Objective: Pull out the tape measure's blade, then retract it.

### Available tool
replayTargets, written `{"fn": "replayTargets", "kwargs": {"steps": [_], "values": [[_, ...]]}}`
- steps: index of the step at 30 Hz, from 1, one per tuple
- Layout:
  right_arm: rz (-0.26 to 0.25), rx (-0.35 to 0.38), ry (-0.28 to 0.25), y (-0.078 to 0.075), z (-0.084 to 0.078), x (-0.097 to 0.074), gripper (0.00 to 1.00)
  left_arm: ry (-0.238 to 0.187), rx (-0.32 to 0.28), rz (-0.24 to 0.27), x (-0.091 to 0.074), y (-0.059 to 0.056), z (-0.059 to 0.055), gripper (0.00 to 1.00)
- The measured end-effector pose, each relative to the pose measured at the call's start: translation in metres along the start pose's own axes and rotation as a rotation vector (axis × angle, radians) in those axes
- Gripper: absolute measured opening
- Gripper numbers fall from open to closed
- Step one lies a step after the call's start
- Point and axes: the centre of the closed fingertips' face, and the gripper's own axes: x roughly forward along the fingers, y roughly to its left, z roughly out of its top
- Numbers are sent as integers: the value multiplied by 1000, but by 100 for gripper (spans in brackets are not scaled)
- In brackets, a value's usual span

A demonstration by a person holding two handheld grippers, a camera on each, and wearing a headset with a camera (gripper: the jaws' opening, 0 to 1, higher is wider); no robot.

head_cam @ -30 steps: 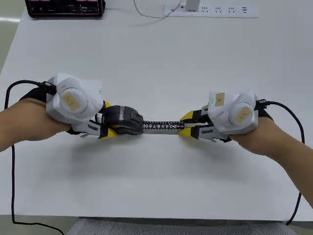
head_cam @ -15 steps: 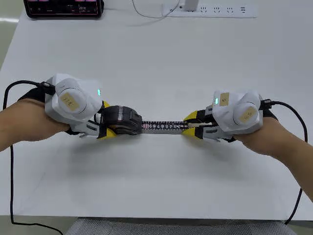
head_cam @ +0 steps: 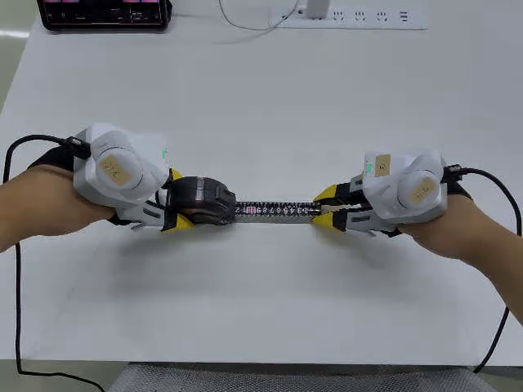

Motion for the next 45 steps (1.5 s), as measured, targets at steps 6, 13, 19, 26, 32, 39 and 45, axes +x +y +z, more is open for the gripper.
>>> {"fn": "replayTargets", "kwargs": {"steps": [6,13,19,26,32,39,45], "values": [[-2,1,9,-1,-4,-4,9,1,1,0,0,0,0,29],[-8,8,18,-3,-9,-8,9,1,0,0,0,0,0,29],[-12,11,25,-5,-12,-11,9,0,-2,-3,0,0,0,29],[-16,14,32,-5,-17,-16,9,0,1,-3,0,0,1,29],[-19,11,38,-6,-19,-20,9,1,1,-3,0,0,1,29],[-23,14,41,-8,-24,-24,9,1,0,-3,0,-1,1,29],[-24,17,49,-8,-27,-27,9,1,2,-2,0,-1,1,29]]}}
